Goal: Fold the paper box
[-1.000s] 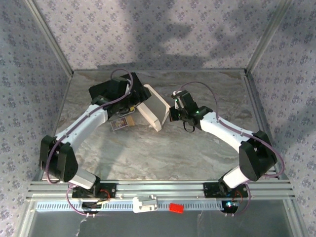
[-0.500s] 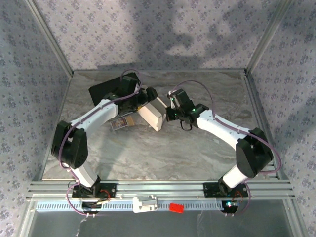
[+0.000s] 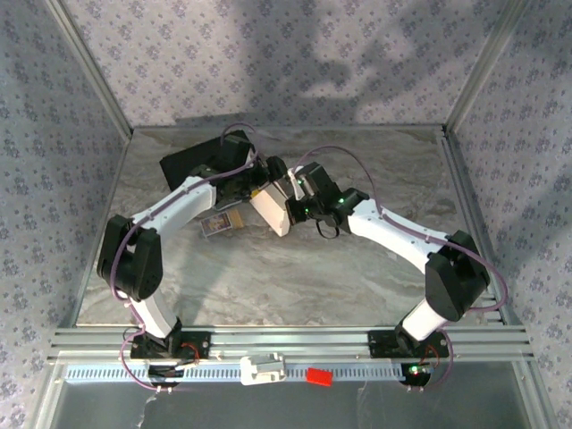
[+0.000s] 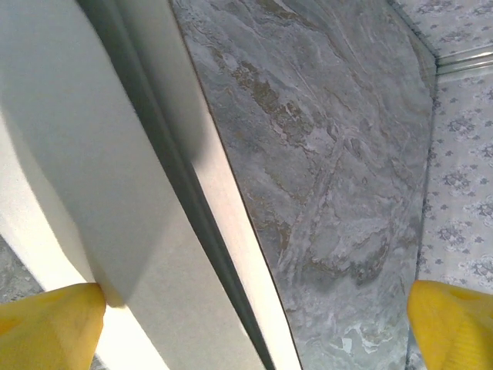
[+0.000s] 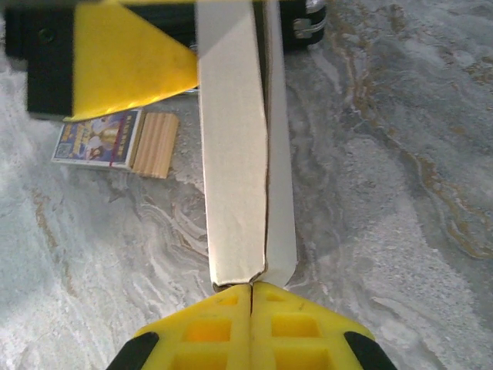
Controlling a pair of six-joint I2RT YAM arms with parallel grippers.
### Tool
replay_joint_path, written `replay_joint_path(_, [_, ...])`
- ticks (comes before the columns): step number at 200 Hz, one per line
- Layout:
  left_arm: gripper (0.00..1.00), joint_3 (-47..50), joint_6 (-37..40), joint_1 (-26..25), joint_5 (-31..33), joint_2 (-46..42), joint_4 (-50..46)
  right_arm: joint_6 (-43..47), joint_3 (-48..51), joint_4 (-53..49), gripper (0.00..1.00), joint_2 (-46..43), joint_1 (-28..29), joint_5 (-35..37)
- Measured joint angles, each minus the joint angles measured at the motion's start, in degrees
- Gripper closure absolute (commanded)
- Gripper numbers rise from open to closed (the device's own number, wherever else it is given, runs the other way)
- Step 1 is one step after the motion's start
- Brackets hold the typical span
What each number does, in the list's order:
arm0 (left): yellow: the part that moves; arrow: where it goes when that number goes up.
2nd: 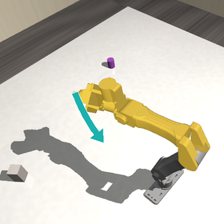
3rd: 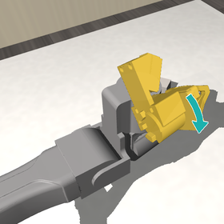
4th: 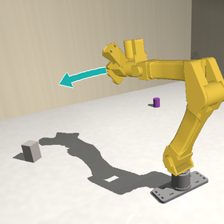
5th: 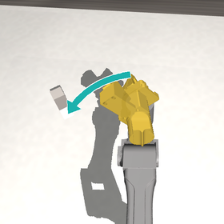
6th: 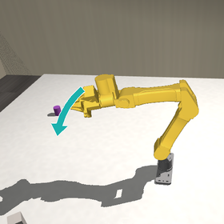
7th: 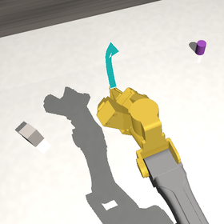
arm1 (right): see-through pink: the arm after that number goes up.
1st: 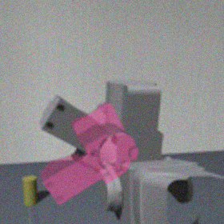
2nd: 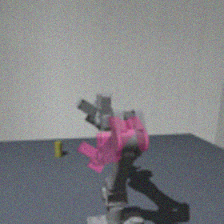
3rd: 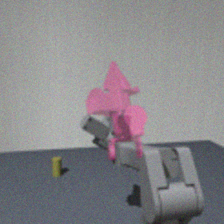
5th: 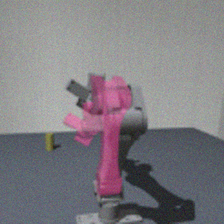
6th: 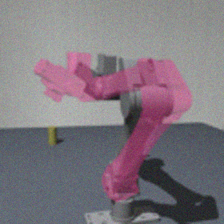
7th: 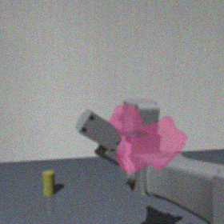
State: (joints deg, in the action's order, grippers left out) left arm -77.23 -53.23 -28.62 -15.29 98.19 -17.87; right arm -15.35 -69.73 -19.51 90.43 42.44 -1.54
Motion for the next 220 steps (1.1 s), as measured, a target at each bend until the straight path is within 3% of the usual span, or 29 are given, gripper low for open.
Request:
replay_joint_path(30, [0.04,-2.64,0.66,0.42,-0.68,1.36,-4.44,0.00,0.04,-0.04,1.00,0.00,0.35,-0.04])
replay_joint_path(64, [0.19,-5.35,1.11,0.83,-1.57,2.99,-9.38,0.02,0.04,-0.13,1.00,0.00,0.44,0.52])
replay_joint_path(113, [0.40,-4.79,-4.07,0.85,-2.29,3.19,-10.08,1.33,0.07,-0.98,1.00,-0.02,0.55,3.34])
replay_joint_path(154, [0.45,-4.83,-7.56,0.44,-2.03,3.13,-11.56,2.56,0.55,-1.53,1.00,-0.33,0.59,4.57])
replay_joint_path(168, [0.48,-4.70,-8.87,0.44,-2.03,2.95,-11.54,2.25,0.55,-1.53,0.86,-0.33,0.63,4.52])
replay_joint_path(195, [0.52,-1.77,-11.37,0.33,-2.03,1.46,-10.16,-1.46,0.52,-1.60,0.49,-1.16,0.44,3.45])
replay_joint_path(220, [0.52,-0.48,-13.00,0.13,-1.84,0.90,-9.20,-6.54,0.44,-2.58,0.35,-4.98,-0.68,2.01])
